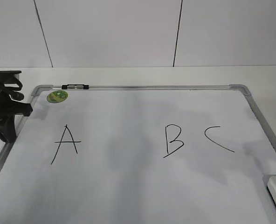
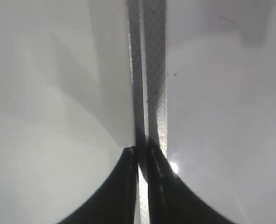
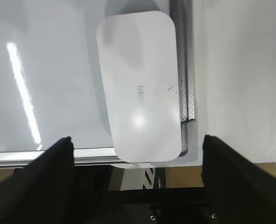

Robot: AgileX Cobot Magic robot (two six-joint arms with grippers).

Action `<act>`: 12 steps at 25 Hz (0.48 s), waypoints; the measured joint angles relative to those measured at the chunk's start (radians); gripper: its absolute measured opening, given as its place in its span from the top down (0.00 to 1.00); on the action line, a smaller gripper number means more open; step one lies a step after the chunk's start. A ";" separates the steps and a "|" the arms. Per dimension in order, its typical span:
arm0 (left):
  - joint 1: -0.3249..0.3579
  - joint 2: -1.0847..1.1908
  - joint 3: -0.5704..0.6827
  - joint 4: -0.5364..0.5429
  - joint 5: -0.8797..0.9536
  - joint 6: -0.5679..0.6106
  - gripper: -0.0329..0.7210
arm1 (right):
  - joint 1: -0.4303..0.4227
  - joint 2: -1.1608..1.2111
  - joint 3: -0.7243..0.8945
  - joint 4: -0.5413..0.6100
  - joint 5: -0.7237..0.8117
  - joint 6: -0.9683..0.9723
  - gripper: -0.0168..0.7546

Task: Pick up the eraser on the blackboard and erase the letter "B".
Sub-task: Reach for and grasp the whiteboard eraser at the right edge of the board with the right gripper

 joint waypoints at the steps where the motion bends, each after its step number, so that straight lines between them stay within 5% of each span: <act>1: 0.000 0.000 0.000 0.000 0.000 0.000 0.93 | 0.000 0.000 0.000 0.000 0.000 0.000 0.13; 12: 0.000 0.000 0.000 0.000 0.000 0.000 0.93 | 0.003 0.204 0.000 0.007 -0.041 -0.002 0.13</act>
